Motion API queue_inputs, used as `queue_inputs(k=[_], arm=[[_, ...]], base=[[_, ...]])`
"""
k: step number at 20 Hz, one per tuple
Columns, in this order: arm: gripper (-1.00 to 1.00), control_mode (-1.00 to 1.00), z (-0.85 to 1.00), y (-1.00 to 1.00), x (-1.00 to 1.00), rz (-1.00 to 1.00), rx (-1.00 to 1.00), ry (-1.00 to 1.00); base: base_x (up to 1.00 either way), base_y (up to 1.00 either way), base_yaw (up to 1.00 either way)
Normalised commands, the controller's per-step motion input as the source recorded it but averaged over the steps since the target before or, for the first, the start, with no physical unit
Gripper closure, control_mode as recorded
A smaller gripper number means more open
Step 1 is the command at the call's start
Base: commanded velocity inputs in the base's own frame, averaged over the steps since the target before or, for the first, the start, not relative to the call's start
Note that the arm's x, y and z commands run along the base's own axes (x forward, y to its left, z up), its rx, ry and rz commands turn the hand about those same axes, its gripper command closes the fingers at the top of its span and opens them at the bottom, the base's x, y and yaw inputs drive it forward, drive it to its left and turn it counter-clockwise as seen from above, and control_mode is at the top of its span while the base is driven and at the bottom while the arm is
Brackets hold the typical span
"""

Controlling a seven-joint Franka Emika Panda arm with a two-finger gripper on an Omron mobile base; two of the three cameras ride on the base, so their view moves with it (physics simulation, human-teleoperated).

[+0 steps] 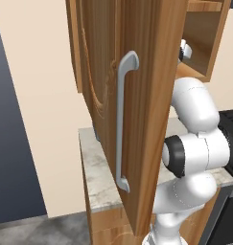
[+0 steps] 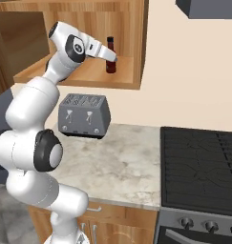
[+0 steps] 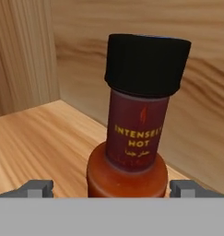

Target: Move the mayonnaise and condiment bottle from the cabinet to the dining counter.

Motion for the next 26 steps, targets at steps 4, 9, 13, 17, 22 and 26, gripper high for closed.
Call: queue_inputs(k=[4, 9, 13, 17, 22, 26], arm=[[-1.0, -1.0, 0.0, -0.03, 0.07, 0.0, 0.0, 0.0], [1.0, -1.0, -0.02, -0.05, 0.12, 0.0, 0.01, 0.0], [1.0, -1.0, -0.07, -0.05, 0.13, 0.0, 0.0, 0.0], [1.0, -1.0, -0.04, 0.0, 0.01, 0.0, 0.0, 0.0], [1.0, -1.0, 0.0, 0.0, -0.25, 0.01, 0.0, -0.03], [1.0, -1.0, 0.0, 0.02, -0.64, 0.15, 0.0, -0.2]], base=[[0.0, 0.0, 0.0], [0.0, 0.0, 0.0], [0.0, 0.0, 0.0], [0.0, 0.0, 0.0], [0.0, 0.0, 0.0], [0.0, 0.0, 0.0]])
